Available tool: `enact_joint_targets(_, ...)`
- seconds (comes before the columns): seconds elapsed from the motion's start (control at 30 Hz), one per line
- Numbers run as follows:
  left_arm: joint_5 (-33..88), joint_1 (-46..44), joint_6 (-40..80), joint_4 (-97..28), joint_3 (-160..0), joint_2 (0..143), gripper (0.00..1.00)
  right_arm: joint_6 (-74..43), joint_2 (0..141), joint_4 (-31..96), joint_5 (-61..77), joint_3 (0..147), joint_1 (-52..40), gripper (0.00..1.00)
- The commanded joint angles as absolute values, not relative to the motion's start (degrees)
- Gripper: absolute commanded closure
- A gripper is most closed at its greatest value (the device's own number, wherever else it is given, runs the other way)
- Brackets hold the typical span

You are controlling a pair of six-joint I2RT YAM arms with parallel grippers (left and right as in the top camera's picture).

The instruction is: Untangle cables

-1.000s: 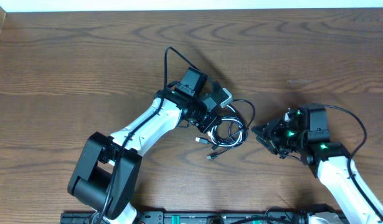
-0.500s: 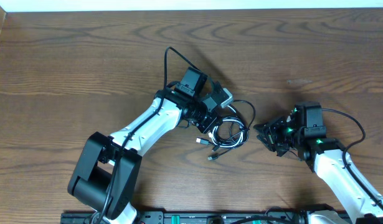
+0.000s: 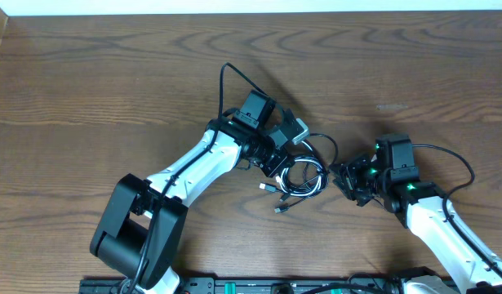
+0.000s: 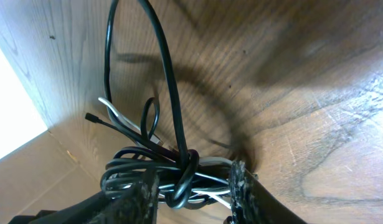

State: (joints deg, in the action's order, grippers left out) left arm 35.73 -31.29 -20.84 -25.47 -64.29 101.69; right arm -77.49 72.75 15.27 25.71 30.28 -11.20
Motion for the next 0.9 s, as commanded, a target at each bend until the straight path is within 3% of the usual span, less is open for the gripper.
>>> enact_joint_targets(0.0,36.9,-31.4,-21.4,-25.6,-64.0,100.3,0.92,-78.8,73.2,15.2,24.7,31.0,-12.2,0.61)
enact_joint_targets(0.23,36.9,-31.4,-21.4,-25.6,-64.0,100.3,0.92,-78.8,73.2,15.0,23.2,31.0,-12.2,0.53)
enact_joint_targets(0.43,36.9,-31.4,-22.7,-25.6,-64.0,100.3,0.92,-81.3,73.5,15.0,23.1,31.0,-12.2,0.57)
enact_joint_targets(0.87,36.9,-31.4,-22.7,-25.6,-64.0,100.3,0.92,-89.9,74.9,14.5,24.6,31.0,-13.6,0.55)
